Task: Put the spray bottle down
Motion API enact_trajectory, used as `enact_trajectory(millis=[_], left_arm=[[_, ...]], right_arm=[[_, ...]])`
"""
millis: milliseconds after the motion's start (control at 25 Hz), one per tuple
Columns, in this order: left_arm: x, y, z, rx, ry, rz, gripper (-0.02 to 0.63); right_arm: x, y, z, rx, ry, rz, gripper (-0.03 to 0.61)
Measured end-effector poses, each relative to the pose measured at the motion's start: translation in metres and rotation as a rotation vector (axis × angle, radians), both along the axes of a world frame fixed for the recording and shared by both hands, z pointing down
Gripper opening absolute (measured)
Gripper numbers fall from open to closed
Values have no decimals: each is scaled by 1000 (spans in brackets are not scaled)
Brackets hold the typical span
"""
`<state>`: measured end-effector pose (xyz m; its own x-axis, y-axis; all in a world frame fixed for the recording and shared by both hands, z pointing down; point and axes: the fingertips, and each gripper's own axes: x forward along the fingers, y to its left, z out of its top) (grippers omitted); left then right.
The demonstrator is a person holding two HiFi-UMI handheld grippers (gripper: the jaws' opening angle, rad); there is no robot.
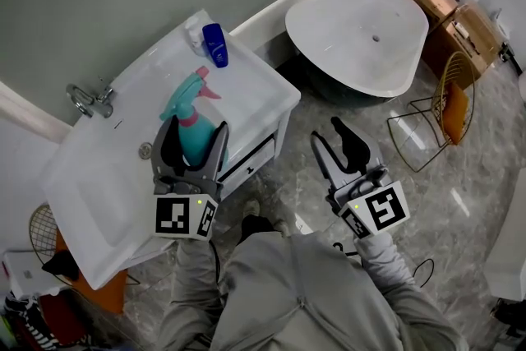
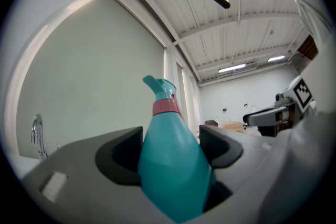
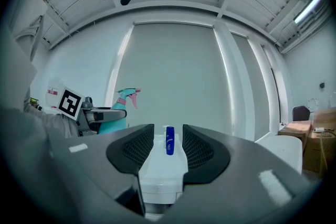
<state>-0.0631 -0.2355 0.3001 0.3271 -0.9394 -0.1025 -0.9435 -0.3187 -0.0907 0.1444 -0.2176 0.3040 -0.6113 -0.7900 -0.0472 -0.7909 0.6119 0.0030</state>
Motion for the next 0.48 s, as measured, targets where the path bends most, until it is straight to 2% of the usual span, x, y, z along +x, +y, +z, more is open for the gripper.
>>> enact_trajectory(millis=[480], left_arm=[[6, -64, 25, -9, 5, 39, 390]], right_arm=[[5, -28, 14, -30, 15, 57, 161]])
